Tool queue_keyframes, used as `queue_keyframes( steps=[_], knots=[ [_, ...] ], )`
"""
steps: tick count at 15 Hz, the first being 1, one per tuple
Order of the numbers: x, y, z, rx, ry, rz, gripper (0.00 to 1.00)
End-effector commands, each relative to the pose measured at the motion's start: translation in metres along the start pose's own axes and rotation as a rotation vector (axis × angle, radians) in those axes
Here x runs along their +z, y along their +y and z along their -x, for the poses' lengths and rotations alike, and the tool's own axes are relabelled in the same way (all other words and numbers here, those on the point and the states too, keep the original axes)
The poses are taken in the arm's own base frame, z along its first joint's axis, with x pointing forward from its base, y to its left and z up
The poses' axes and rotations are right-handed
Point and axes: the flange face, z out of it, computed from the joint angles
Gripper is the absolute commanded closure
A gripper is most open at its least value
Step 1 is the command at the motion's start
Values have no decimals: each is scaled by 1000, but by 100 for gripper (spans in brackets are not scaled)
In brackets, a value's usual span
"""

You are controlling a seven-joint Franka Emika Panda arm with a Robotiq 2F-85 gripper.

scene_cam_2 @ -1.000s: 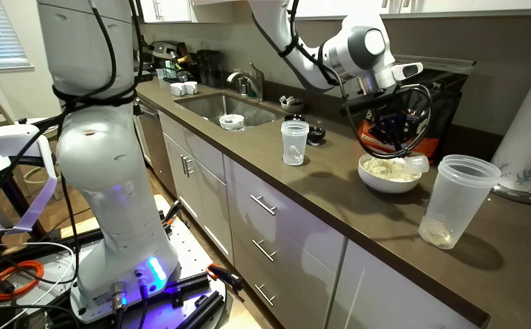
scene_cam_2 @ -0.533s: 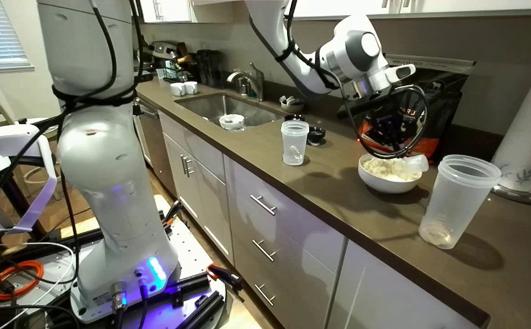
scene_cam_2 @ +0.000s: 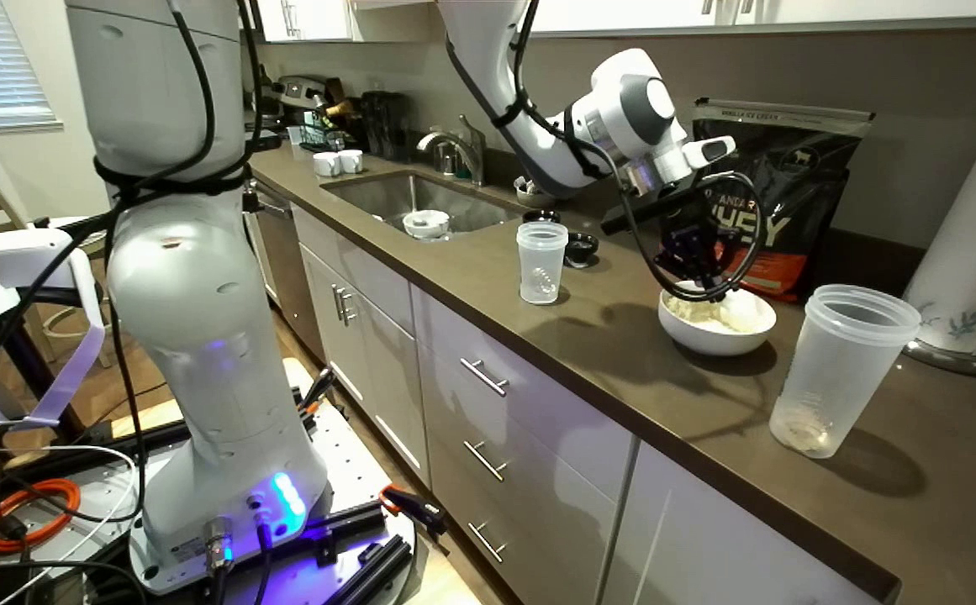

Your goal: Transfer one spoon of contents to the left cup

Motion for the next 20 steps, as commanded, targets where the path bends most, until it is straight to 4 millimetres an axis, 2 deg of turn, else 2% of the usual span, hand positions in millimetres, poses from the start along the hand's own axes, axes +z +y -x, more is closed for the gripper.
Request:
queue_keyframes(
  steps=[1,5,16,20],
  knots=[
    [-8,-11,14,0,-3,-27,98],
    [-8,-14,19,35,-21,-74,98],
    [-1,24,21,325,-46,-212,98],
    [1,27,20,388,-52,-253,98]
  ],
)
